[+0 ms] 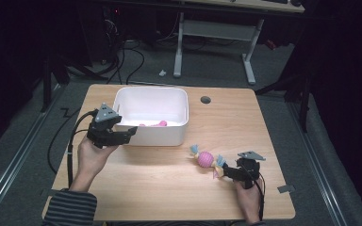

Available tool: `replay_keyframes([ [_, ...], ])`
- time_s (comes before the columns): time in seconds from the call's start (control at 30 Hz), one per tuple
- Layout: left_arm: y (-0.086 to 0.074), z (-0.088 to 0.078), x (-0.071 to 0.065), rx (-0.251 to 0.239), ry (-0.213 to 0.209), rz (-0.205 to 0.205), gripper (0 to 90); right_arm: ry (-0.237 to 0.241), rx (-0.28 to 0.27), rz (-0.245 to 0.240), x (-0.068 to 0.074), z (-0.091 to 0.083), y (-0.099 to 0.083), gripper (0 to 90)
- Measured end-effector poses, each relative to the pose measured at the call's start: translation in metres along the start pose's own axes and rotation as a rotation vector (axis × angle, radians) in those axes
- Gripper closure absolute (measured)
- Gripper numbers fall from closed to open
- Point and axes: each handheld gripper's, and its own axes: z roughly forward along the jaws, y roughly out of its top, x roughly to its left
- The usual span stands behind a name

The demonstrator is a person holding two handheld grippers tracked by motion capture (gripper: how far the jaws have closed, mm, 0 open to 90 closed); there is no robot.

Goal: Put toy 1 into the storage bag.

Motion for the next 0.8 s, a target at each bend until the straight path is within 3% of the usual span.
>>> replay_keyframes([
  [0.27, -0.017, 0.000, -0.005, 0.013, -0.017, -0.009, 32.1, -0.001, 0.001, -0.003, 0.000, 0.000, 0.000, 14.0],
  [0.67, -0.041, 0.007, -0.012, 0.026, 0.004, -0.011, 32.1, 0.000, 0.002, -0.001, 0.000, 0.000, 0.000, 14.0],
  [0.8, -0.056, 0.016, -0.014, 0.042, 0.006, -0.023, 31.8, 0.000, 0.001, -0.002, 0.000, 0.000, 0.000, 14.0],
])
